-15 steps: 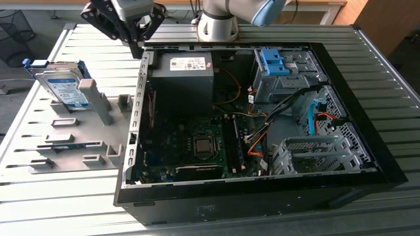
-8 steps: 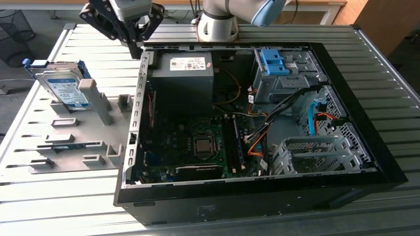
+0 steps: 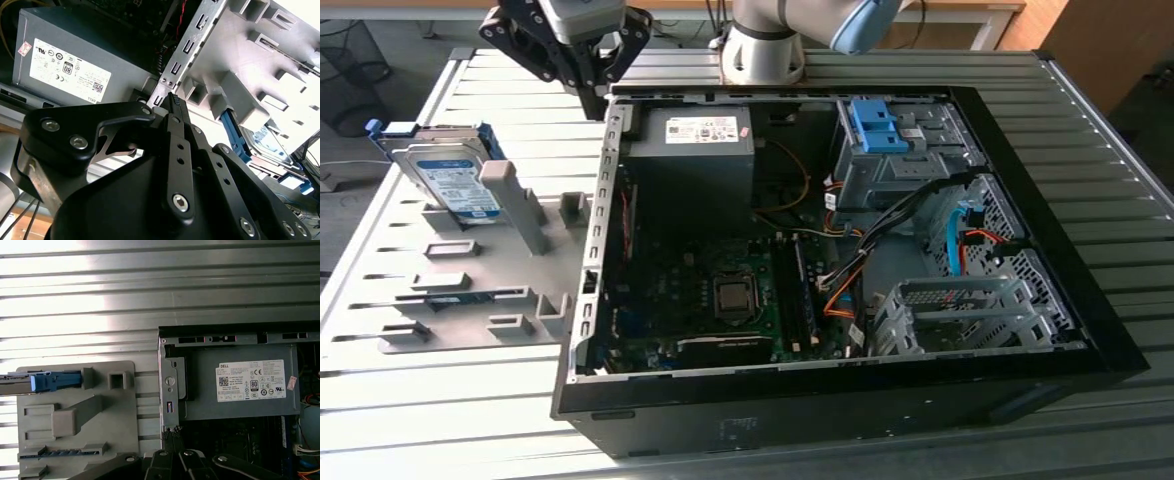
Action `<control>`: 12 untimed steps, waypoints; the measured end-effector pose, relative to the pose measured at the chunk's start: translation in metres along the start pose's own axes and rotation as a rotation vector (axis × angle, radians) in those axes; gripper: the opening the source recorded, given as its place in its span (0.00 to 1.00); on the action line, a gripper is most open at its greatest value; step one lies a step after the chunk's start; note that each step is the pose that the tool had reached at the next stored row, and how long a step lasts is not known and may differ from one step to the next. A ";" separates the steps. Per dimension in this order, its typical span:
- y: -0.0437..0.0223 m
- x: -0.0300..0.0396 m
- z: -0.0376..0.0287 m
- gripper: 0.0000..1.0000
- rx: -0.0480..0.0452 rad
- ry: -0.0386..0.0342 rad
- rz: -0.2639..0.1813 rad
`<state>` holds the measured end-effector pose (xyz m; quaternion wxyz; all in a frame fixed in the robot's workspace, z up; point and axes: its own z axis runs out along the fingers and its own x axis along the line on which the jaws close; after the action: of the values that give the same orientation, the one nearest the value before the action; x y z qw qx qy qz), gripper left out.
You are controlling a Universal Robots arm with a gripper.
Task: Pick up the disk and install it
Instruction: 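Reach for the disk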
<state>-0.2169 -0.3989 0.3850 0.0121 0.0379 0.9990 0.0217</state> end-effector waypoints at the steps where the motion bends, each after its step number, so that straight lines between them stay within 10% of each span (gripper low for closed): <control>1: 0.0000 0.0002 0.0000 0.11 0.0000 0.0000 0.000; 12: -0.0002 0.0020 0.0001 0.11 0.0001 0.0002 0.000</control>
<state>-0.2189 -0.3989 0.3849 0.0120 0.0380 0.9990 0.0217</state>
